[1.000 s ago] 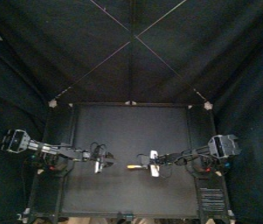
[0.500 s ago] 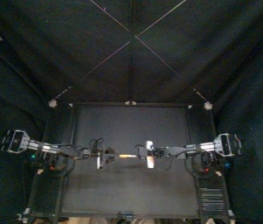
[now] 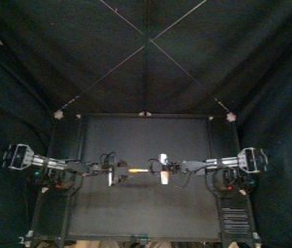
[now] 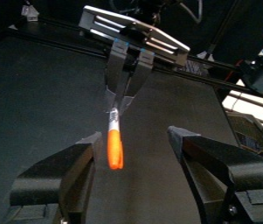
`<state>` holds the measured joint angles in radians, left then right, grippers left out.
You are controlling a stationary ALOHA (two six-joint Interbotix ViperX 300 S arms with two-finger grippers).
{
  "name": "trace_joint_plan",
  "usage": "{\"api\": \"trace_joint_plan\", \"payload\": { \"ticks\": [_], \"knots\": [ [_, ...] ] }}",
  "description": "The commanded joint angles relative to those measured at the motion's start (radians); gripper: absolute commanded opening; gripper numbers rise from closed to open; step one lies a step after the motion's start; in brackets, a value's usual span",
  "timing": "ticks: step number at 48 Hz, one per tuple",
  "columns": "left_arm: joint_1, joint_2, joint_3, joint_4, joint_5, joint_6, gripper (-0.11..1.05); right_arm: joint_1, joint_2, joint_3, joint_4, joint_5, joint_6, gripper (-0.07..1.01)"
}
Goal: Uncap the pen
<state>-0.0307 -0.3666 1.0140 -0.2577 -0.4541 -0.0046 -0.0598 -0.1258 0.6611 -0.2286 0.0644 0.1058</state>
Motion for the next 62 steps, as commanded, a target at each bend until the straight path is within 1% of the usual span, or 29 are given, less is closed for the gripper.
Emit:
{"api": "trace_joint_plan", "payload": {
  "ticks": [1, 4, 8, 11, 13, 17, 19, 22, 28, 29, 33, 34, 35, 36, 38, 39, 41, 43, 45, 46, 47, 54, 55, 56, 57, 59, 61, 62],
  "knots": [
    [0.020, 0.014, -0.017, -0.015, -0.009, 0.0000, 0.95, 0.003, -0.038, -0.032, -0.002, -0.011, 0.000, 0.46],
    [0.021, 0.026, -0.018, -0.020, -0.009, 0.0031, 0.95, 0.003, -0.038, -0.034, -0.005, -0.011, 0.000, 0.46],
    [0.020, 0.040, -0.021, -0.021, -0.009, 0.0031, 0.95, 0.003, -0.038, -0.035, -0.008, -0.011, 0.000, 0.46],
    [0.023, 0.049, -0.021, -0.023, -0.009, -0.0015, 0.95, 0.003, -0.041, -0.038, -0.009, -0.011, 0.000, 0.46],
    [0.025, 0.055, -0.021, -0.025, -0.009, 0.0000, 0.95, 0.003, -0.043, -0.038, -0.011, -0.011, 0.000, 0.46],
    [0.026, 0.063, -0.025, -0.032, -0.009, 0.0000, 0.93, 0.003, -0.046, -0.038, -0.012, -0.017, 0.000, 0.46],
    [0.026, 0.064, -0.026, -0.034, -0.009, 0.0015, 0.93, 0.003, -0.046, -0.038, -0.012, -0.020, 0.000, 0.46],
    [0.028, 0.066, -0.028, -0.034, -0.009, 0.0015, 0.92, 0.003, -0.046, -0.038, -0.012, -0.025, 0.000, 0.46],
    [0.031, 0.066, -0.034, -0.034, -0.009, 0.0015, 0.87, 0.003, -0.048, -0.038, -0.012, -0.034, 0.000, 0.46],
    [0.031, 0.066, -0.034, -0.034, -0.009, 0.0031, 0.86, 0.005, -0.048, -0.037, -0.012, -0.034, -0.002, 0.46],
    [0.029, 0.066, -0.037, -0.034, -0.009, 0.0015, 0.82, 0.003, -0.046, -0.035, -0.014, -0.034, -0.002, 0.46],
    [0.029, 0.066, -0.038, -0.034, -0.009, 0.0031, 0.81, 0.003, -0.046, -0.035, -0.012, -0.034, -0.002, 0.46],
    [0.029, 0.066, -0.038, -0.034, -0.009, 0.0015, 0.80, 0.003, -0.046, -0.035, -0.012, -0.034, -0.002, 0.46],
    [0.031, 0.066, -0.040, -0.034, -0.009, 0.0031, 0.80, 0.003, -0.048, -0.035, -0.012, -0.034, -0.002, 0.46],
    [0.029, 0.066, -0.041, -0.034, -0.009, 0.0031, 0.78, 0.005, -0.046, -0.034, -0.012, -0.034, -0.002, 0.46],
    [0.031, 0.066, -0.041, -0.034, -0.009, 0.0015, 0.78, 0.003, -0.046, -0.034, -0.012, -0.034, 0.000, 0.46],
    [0.029, 0.066, -0.043, -0.034, -0.009, 0.0031, 0.77, 0.003, -0.046, -0.034, -0.012, -0.034, 0.000, 0.46],
    [0.029, 0.066, -0.044, -0.034, -0.009, 0.0015, 0.77, 0.005, -0.046, -0.032, -0.012, -0.034, 0.000, 0.46],
    [0.029, 0.066, -0.044, -0.034, -0.009, 0.0015, 0.76, 0.003, -0.046, -0.031, -0.012, -0.034, 0.000, 0.46],
    [0.029, 0.066, -0.046, -0.034, -0.009, 0.0031, 0.76, 0.003, -0.048, -0.029, -0.012, -0.034, 0.000, 0.46],
    [0.029, 0.066, -0.046, -0.034, -0.009, 0.0015, 0.76, 0.003, -0.046, -0.029, -0.012, -0.034, 0.000, 0.46],
    [0.029, 0.066, -0.046, -0.034, -0.009, 0.0015, 0.72, 0.003, -0.046, -0.026, -0.012, -0.034, 0.000, 0.46],
    [0.029, 0.066, -0.046, -0.034, -0.009, 0.0031, 0.71, 0.003, -0.046, -0.026, -0.014, -0.034, 0.000, 0.46],
    [0.029, 0.066, -0.046, -0.034, -0.009, 0.0015, 0.71, 0.003, -0.046, -0.026, -0.012, -0.034, 0.000, 0.46],
    [0.029, 0.066, -0.046, -0.034, -0.009, 0.0031, 0.69, 0.005, -0.046, -0.026, -0.012, -0.034, 0.000, 0.46],
    [0.029, 0.066, -0.046, -0.034, -0.009, 0.0015, 0.67, 0.003, -0.046, -0.026, -0.012, -0.034, 0.000, 0.46],
    [0.029, 0.066, -0.046, -0.034, -0.009, 0.0015, 0.64, 0.003, -0.046, -0.025, -0.012, -0.034, 0.000, 0.46],
    [0.029, 0.066, -0.046, -0.034, -0.009, 0.0031, 0.62, 0.003, -0.046, -0.026, -0.012, -0.034, 0.000, 0.46]
  ]
}}
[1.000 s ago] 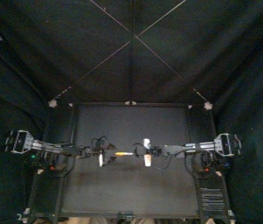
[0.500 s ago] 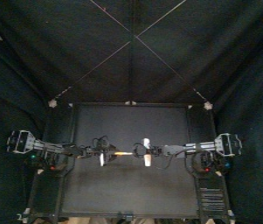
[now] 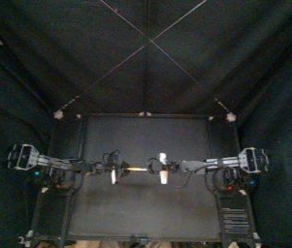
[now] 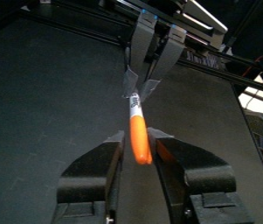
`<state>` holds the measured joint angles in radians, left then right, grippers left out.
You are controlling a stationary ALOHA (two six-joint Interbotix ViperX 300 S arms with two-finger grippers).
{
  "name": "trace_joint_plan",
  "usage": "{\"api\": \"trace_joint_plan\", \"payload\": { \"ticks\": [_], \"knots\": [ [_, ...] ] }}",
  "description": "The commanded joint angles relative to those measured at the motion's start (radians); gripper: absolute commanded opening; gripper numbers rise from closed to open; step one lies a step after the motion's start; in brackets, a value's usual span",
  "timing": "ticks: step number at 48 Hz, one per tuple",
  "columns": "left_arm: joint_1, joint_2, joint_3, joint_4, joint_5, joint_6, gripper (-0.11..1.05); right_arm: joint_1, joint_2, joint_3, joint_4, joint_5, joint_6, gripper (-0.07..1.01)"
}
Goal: Uncap the pen
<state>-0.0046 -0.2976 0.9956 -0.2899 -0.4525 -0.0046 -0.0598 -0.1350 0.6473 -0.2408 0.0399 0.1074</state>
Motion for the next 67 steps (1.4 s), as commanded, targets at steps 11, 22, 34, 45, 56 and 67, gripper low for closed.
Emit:
{"api": "trace_joint_plan", "payload": {
  "ticks": [11, 22, 34, 45, 56, 67],
  "knots": [
    [0.003, -0.009, -0.023, -0.002, -0.011, 0.0015, 0.52, 0.002, -0.032, -0.002, 0.002, -0.009, 0.000, 0.46],
    [-0.002, -0.021, -0.011, -0.002, -0.009, 0.0000, 0.52, -0.003, -0.035, 0.021, 0.012, -0.009, 0.002, 0.46],
    [-0.005, -0.044, 0.011, -0.002, -0.011, -0.0015, 0.52, -0.005, -0.041, 0.041, 0.021, -0.009, 0.002, 0.46],
    [-0.014, -0.078, 0.040, -0.011, -0.014, -0.0015, 0.52, -0.005, -0.055, 0.055, 0.021, -0.009, 0.003, 0.46],
    [-0.020, -0.118, 0.069, -0.014, -0.015, -0.0015, 0.52, -0.006, -0.077, 0.071, 0.021, -0.009, 0.003, 0.46],
    [-0.028, -0.153, 0.101, -0.014, -0.015, -0.0015, 0.52, -0.005, -0.107, 0.095, 0.023, -0.009, 0.003, 0.46]
  ]
}}
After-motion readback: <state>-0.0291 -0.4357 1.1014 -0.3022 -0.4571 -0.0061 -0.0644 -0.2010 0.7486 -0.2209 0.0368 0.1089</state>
